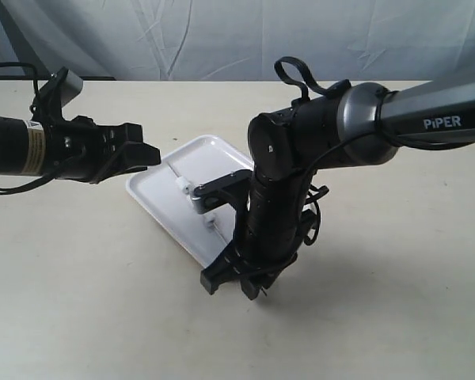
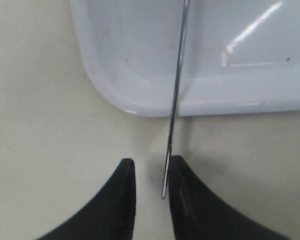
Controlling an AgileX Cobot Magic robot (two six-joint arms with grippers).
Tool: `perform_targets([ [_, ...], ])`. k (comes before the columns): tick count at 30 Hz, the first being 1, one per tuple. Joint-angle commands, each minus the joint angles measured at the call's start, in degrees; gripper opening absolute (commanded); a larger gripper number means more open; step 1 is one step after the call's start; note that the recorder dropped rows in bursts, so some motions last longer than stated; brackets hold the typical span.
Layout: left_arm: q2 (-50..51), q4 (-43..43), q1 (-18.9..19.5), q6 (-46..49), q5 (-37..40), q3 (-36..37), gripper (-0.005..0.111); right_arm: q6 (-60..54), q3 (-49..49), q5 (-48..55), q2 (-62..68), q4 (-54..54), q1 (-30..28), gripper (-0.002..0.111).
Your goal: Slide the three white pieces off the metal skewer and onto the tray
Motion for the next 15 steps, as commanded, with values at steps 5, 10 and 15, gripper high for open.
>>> perform_targets([
  [5, 0.15, 1.76, 0.10, 0.26, -0.17, 0.25, 0.030, 0.23, 0.24, -0.40, -0.09, 0.84, 0.05, 0.015],
  [10, 0.15, 2.86, 0.10, 0.26, -0.33, 0.25, 0.030, 0.39, 0.24, -0.88, -0.09, 0.83, 0.05, 0.016],
  [15, 0.15, 2.98, 0.10, 0.26, -0.33, 0.25, 0.030, 0.39, 0.24, -1.34, 0.60, 2.12, 0.05, 0.029],
])
